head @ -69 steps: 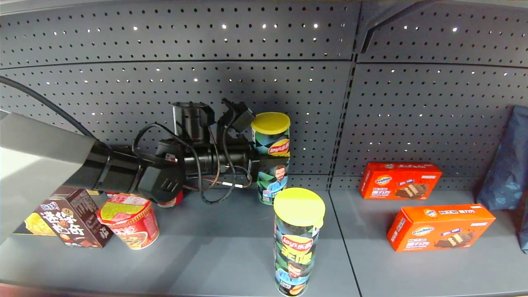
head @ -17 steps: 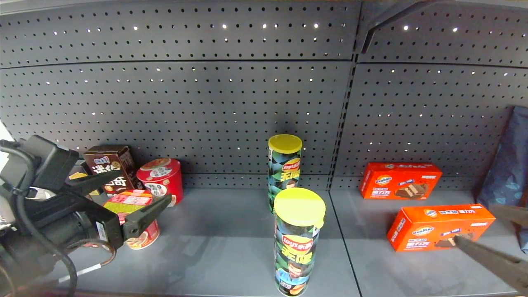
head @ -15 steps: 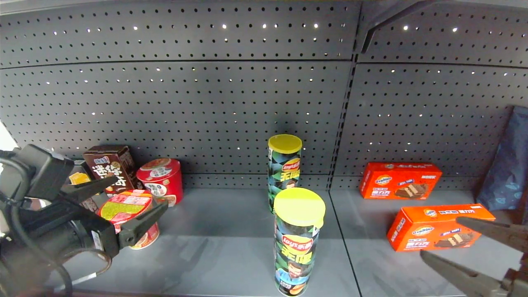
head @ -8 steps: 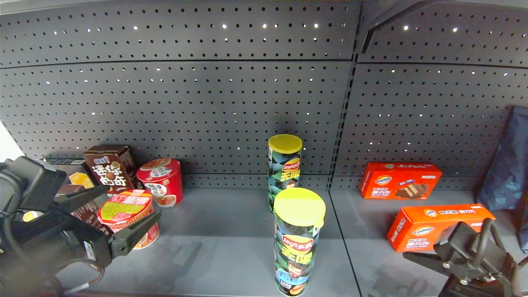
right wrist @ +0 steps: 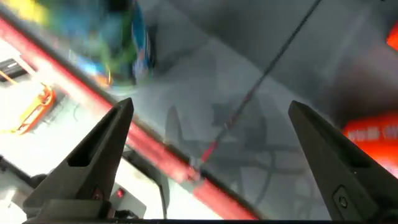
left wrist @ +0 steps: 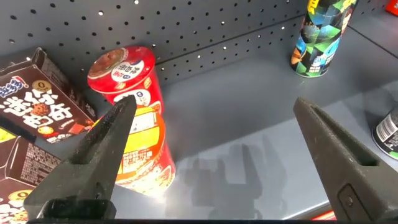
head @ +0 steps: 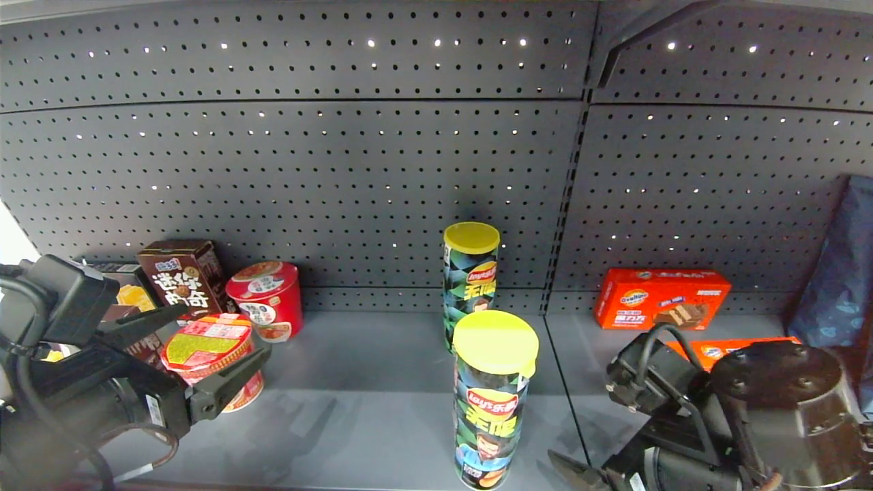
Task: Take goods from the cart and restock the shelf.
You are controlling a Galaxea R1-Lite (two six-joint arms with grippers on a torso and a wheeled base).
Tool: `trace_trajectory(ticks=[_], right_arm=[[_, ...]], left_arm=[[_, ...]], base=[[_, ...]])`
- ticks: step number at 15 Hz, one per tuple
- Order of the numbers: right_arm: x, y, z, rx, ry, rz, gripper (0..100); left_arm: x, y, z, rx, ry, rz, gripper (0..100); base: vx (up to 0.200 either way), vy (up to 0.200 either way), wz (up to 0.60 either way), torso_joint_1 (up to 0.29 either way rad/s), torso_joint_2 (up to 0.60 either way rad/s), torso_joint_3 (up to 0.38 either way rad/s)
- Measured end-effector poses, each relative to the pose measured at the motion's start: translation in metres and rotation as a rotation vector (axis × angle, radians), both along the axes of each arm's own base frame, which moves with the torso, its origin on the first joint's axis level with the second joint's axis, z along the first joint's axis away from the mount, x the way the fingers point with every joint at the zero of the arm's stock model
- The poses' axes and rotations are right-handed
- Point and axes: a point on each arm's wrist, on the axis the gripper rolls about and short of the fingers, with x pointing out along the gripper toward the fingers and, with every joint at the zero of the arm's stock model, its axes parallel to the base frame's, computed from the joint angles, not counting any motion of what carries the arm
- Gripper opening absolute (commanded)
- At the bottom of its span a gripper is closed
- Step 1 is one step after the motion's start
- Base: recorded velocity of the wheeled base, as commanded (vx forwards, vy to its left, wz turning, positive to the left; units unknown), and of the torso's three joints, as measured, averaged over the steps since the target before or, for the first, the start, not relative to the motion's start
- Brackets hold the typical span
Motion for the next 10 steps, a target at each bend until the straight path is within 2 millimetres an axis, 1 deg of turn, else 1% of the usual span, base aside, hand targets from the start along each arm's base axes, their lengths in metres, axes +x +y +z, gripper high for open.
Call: trace_trajectory(ticks=[4,10], right_arm=[[0.012,0.014,-0.005,-0.024,0.012,-0.009,100],[0.02,0.024,-0.011,-0.037,0.021,-0.009,100]], left_arm=[[0.002,-0.001,-0.001,0.001,0.007,-0.002,100],[0.008,-0.002,-0.001,0.003,0.015,-0.006,100]], base=[[0.0,0.0,0.0,0.0,0.0,0.0],[0.0,0.0,0.0,0.0,0.0,0.0]])
